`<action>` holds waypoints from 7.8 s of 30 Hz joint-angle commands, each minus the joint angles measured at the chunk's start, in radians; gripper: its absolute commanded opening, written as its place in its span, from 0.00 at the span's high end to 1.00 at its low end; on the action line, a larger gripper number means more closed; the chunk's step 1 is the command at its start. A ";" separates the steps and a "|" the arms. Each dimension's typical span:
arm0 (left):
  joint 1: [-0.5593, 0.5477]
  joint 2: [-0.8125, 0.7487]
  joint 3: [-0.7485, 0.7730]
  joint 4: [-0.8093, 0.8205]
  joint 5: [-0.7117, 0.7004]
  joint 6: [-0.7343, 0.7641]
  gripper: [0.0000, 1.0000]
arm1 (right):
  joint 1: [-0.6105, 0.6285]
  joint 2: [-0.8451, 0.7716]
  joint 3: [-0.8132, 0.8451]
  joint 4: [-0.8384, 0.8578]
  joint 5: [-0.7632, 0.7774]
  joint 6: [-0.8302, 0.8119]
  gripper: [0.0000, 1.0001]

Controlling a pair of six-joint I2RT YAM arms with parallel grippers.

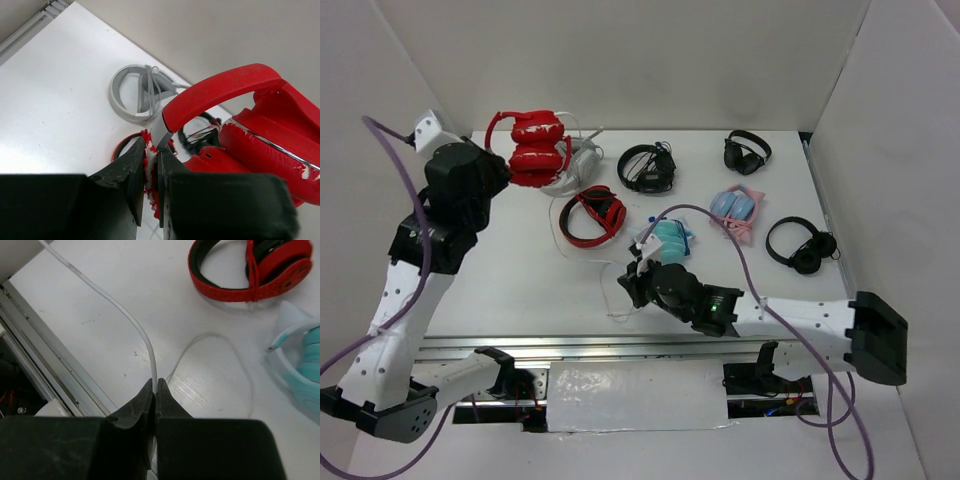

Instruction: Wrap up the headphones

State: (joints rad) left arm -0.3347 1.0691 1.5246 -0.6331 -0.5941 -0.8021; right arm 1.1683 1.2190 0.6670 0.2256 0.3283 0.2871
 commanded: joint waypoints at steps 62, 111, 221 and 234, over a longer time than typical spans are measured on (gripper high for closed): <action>-0.757 -0.342 -0.632 0.590 0.602 0.747 1.00 | -0.779 0.240 0.642 -0.444 -0.506 -0.407 1.00; -0.742 -0.143 -0.434 0.382 -0.387 0.361 1.00 | -0.246 -0.409 0.444 -0.249 -0.040 -0.646 1.00; -0.552 0.227 0.019 -0.086 -0.503 0.106 1.00 | 0.180 -0.302 0.051 -0.062 0.607 -0.324 1.00; -0.561 0.319 -0.194 0.073 0.008 0.369 1.00 | 0.045 -0.098 0.094 0.455 0.719 -0.813 0.98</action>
State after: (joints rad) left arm -0.8867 1.4067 1.3418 -0.6624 -0.7441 -0.5236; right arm 1.2392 1.0870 0.7036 0.4438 0.9485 -0.3611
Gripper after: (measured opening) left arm 0.228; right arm 0.031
